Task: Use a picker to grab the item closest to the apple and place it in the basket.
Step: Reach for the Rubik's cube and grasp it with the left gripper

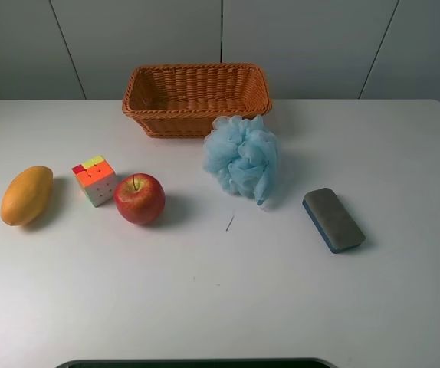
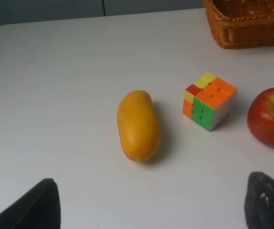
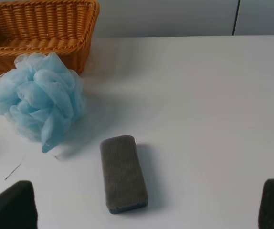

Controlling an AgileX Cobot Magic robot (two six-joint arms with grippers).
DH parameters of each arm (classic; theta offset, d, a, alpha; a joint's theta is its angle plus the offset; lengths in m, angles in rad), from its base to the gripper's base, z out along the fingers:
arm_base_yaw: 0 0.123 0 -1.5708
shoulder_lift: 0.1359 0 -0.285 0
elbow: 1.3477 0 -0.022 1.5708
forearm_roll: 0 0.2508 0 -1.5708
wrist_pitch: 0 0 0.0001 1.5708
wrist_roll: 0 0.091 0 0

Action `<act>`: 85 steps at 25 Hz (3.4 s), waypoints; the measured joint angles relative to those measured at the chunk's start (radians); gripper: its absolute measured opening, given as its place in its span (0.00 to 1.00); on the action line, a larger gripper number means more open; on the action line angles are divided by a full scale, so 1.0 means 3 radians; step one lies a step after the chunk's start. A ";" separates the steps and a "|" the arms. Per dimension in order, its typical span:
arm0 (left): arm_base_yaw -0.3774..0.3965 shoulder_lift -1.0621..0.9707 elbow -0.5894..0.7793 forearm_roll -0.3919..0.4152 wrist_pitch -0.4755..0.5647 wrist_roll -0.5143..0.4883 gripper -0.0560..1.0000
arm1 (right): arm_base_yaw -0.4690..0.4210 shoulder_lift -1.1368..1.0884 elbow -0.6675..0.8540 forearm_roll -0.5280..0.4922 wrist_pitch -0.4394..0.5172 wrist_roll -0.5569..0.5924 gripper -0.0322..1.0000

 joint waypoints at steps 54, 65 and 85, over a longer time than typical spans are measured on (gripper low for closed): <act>-0.0307 0.4602 -0.1727 -0.0009 -0.0147 0.0177 0.76 | 0.0000 0.0000 0.0000 0.0000 0.0000 0.0005 0.71; -0.0801 0.5769 -0.2318 0.0218 -0.0295 0.0588 0.76 | 0.0000 0.0000 0.0000 0.0000 0.0000 0.0005 0.71; -0.1191 0.6663 -0.2590 0.0491 -0.0714 0.0936 0.76 | 0.0000 0.0000 0.0000 0.0000 0.0000 0.0005 0.71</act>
